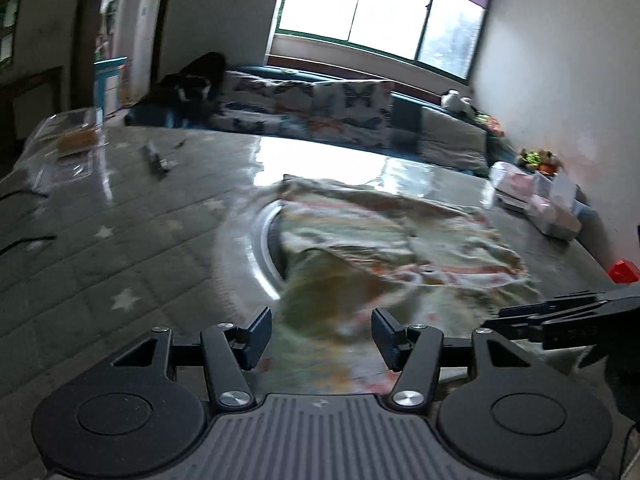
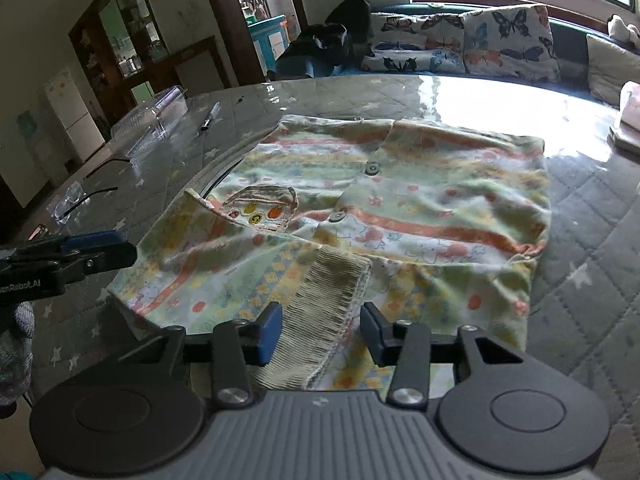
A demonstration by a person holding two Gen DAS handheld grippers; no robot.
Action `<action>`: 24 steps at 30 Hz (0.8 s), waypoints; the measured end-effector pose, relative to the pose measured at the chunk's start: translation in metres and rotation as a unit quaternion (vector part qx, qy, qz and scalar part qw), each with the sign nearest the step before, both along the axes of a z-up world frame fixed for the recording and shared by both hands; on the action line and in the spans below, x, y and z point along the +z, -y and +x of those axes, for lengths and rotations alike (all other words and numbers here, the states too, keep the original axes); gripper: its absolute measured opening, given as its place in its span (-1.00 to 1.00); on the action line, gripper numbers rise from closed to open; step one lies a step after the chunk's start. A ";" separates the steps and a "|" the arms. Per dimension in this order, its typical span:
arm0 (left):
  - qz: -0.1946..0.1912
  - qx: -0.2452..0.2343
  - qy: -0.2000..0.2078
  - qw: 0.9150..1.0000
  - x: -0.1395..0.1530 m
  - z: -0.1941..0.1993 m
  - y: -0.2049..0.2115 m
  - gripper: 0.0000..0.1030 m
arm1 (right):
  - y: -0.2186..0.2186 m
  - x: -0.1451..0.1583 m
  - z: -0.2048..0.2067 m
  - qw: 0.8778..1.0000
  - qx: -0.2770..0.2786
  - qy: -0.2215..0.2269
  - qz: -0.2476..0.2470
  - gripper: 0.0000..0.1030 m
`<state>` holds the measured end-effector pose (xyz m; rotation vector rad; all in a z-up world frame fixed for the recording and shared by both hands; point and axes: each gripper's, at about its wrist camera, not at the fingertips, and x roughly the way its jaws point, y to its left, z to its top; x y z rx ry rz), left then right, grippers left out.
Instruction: Fold clothes
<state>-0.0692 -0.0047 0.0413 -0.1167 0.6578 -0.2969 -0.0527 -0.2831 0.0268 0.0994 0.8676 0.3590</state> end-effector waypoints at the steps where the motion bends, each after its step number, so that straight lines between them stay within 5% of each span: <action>1: -0.001 0.004 -0.001 1.000 -0.001 0.000 -0.004 0.14 | -0.001 -0.001 0.001 1.000 -0.001 -0.001 0.001 -0.17; 9: 0.001 0.016 0.006 1.000 -0.002 -0.005 -0.011 0.21 | -0.002 -0.001 0.001 1.000 -0.025 -0.009 0.014 -0.36; 14: 0.008 0.009 0.000 1.000 -0.003 -0.008 -0.009 0.26 | -0.006 0.003 -0.002 0.999 -0.031 0.002 0.007 -0.87; 24: 0.015 0.000 0.001 1.000 -0.002 -0.009 -0.003 0.35 | -0.003 0.053 -0.020 0.996 -0.036 0.080 -0.018 -0.89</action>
